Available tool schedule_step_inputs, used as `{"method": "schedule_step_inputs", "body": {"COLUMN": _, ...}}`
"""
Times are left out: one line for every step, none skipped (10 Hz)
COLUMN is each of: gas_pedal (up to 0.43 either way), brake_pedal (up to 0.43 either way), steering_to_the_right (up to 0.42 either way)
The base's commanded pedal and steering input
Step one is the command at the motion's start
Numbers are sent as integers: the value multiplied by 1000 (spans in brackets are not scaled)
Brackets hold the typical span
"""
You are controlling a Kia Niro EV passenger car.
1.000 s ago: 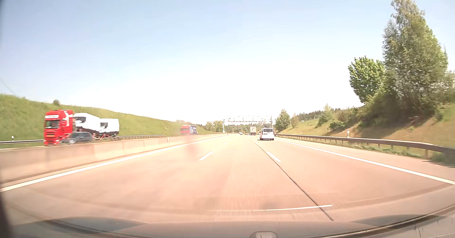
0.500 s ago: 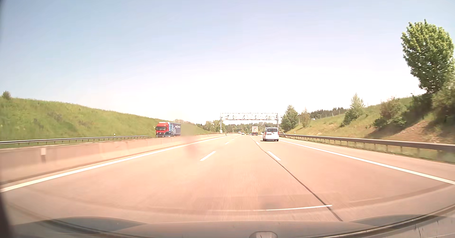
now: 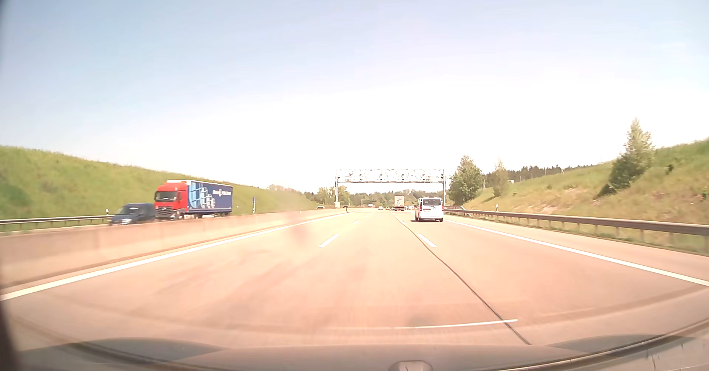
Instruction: Follow the waypoints while adhering to traffic rules and regulations
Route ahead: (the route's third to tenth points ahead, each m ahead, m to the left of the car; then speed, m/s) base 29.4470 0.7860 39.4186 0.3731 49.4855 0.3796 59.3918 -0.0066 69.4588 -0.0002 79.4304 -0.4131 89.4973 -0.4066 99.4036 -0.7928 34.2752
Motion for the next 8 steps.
{"method": "schedule_step_inputs", "body": {"gas_pedal": 331, "brake_pedal": 0, "steering_to_the_right": 0}}
{"method": "schedule_step_inputs", "body": {"gas_pedal": 331, "brake_pedal": 0, "steering_to_the_right": 0}}
{"method": "schedule_step_inputs", "body": {"gas_pedal": 331, "brake_pedal": 0, "steering_to_the_right": 0}}
{"method": "schedule_step_inputs", "body": {"gas_pedal": 331, "brake_pedal": 0, "steering_to_the_right": 0}}
{"method": "schedule_step_inputs", "body": {"gas_pedal": 331, "brake_pedal": 0, "steering_to_the_right": 0}}
{"method": "schedule_step_inputs", "body": {"gas_pedal": 331, "brake_pedal": 0, "steering_to_the_right": 0}}
{"method": "schedule_step_inputs", "body": {"gas_pedal": 331, "brake_pedal": 0, "steering_to_the_right": 0}}
{"method": "schedule_step_inputs", "body": {"gas_pedal": 331, "brake_pedal": 0, "steering_to_the_right": 0}}
